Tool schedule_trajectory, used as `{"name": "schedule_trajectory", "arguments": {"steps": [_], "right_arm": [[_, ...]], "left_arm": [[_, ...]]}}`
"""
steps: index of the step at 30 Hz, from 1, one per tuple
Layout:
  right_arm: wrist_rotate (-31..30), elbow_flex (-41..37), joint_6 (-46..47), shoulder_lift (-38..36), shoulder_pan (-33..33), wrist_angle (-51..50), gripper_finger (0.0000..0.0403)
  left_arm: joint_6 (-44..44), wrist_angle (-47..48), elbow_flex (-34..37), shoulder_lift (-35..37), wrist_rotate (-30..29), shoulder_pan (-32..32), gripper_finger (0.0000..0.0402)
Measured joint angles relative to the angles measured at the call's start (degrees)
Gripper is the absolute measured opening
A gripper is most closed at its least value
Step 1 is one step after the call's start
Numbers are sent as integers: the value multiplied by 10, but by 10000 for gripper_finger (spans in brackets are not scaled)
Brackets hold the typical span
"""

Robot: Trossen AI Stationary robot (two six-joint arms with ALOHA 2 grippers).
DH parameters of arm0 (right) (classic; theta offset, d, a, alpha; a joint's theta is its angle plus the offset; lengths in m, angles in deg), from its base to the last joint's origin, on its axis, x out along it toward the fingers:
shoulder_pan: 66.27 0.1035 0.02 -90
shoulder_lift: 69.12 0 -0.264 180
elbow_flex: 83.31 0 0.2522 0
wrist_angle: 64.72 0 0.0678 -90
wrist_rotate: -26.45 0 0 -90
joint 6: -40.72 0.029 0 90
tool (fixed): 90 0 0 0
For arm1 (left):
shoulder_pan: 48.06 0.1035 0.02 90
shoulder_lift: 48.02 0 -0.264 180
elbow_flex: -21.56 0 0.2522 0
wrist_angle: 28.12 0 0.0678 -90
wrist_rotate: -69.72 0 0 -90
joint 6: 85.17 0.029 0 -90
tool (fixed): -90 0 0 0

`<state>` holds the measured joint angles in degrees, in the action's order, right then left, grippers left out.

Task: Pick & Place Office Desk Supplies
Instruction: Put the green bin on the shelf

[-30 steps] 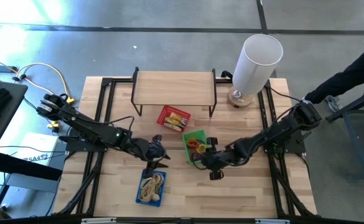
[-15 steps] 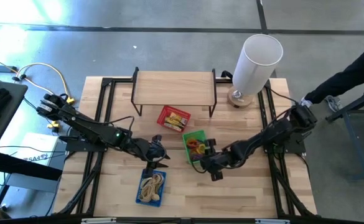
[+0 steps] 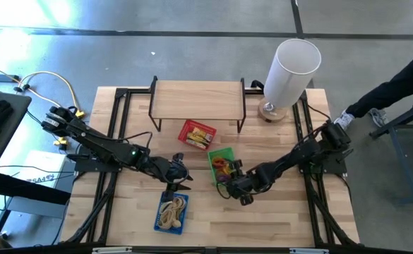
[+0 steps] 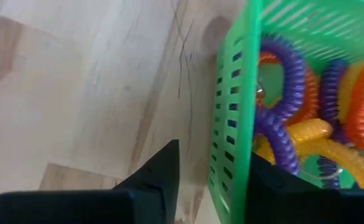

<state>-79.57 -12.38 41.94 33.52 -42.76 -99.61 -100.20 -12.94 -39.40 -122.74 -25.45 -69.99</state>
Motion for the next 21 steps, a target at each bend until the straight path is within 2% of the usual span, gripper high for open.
{"name": "schedule_trajectory", "arguments": {"steps": [9,14,21], "right_arm": [[11,0,-12,1,0,-1,10],[8,6,1,1,0,-3,4],[-3,85,11,1,14,-74,3]], "left_arm": [[1,14,0,0,0,0,165],[1,19,0,0,0,0,165],[1,48,0,0,0,1,165]]}}
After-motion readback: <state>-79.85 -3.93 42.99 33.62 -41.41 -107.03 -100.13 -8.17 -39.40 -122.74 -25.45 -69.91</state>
